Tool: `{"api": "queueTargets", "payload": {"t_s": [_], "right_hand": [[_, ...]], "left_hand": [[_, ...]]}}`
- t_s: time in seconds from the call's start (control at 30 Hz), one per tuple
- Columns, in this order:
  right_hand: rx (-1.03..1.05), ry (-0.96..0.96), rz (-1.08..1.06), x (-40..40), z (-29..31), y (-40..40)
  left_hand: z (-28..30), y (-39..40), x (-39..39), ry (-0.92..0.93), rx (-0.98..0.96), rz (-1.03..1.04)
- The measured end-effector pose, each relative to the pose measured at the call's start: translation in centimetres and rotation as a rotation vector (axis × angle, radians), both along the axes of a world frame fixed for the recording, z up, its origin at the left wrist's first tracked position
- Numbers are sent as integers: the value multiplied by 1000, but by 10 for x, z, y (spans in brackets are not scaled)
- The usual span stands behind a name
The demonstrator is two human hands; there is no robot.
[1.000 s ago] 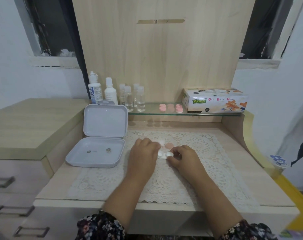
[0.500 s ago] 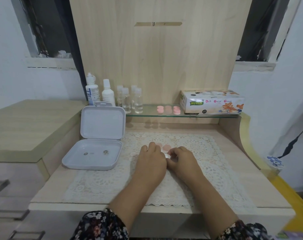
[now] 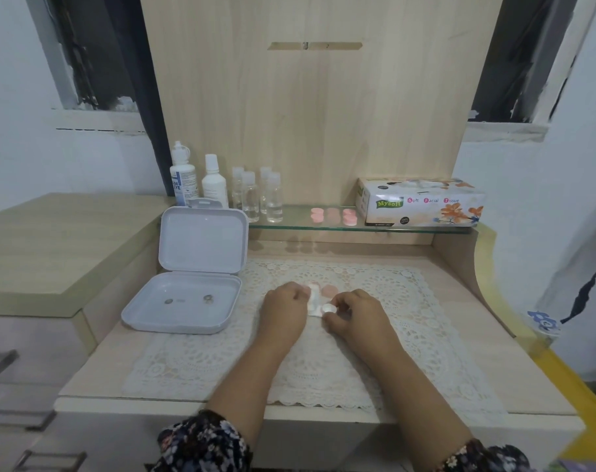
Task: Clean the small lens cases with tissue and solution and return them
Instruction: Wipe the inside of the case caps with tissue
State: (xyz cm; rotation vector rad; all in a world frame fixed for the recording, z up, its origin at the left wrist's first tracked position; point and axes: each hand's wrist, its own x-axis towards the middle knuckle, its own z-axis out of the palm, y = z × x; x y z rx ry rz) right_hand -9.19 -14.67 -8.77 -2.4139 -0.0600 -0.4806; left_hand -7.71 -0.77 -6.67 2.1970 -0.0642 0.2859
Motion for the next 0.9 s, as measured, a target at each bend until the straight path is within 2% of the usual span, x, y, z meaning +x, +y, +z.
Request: {"api": "queueTargets", "payload": {"t_s": [0.03, 0.07, 0.13, 0.2, 0.3, 0.37, 0.63, 0.73, 0.83, 0.9], "right_hand": [[4, 4, 0, 0, 0, 0], [5, 3, 1, 0, 0, -1], [2, 1, 1, 0, 0, -1], [5, 5, 3, 0, 0, -1], [12, 12, 6, 0, -1, -1], [18, 15, 7, 0, -1, -1], [5, 15, 3, 0, -1, -1], [-5, 26, 8, 0, 0, -1], [-1, 20, 13, 0, 0, -2], [25, 32, 24, -1, 0, -2]], "left_hand": [[0, 4, 1, -33, -157, 52], [0, 6, 0, -117, -154, 113], [-5, 6, -2, -264, 54, 161], [-7, 2, -7, -347, 242, 100], [-6, -4, -10, -325, 558, 35], [-6, -5, -11, -313, 627, 3], [-5, 2, 2, -53, 429, -65], [-4, 1, 2, -27, 297, 7], [-4, 4, 1, -177, 112, 112], [-3, 2, -4, -312, 171, 36]]}}
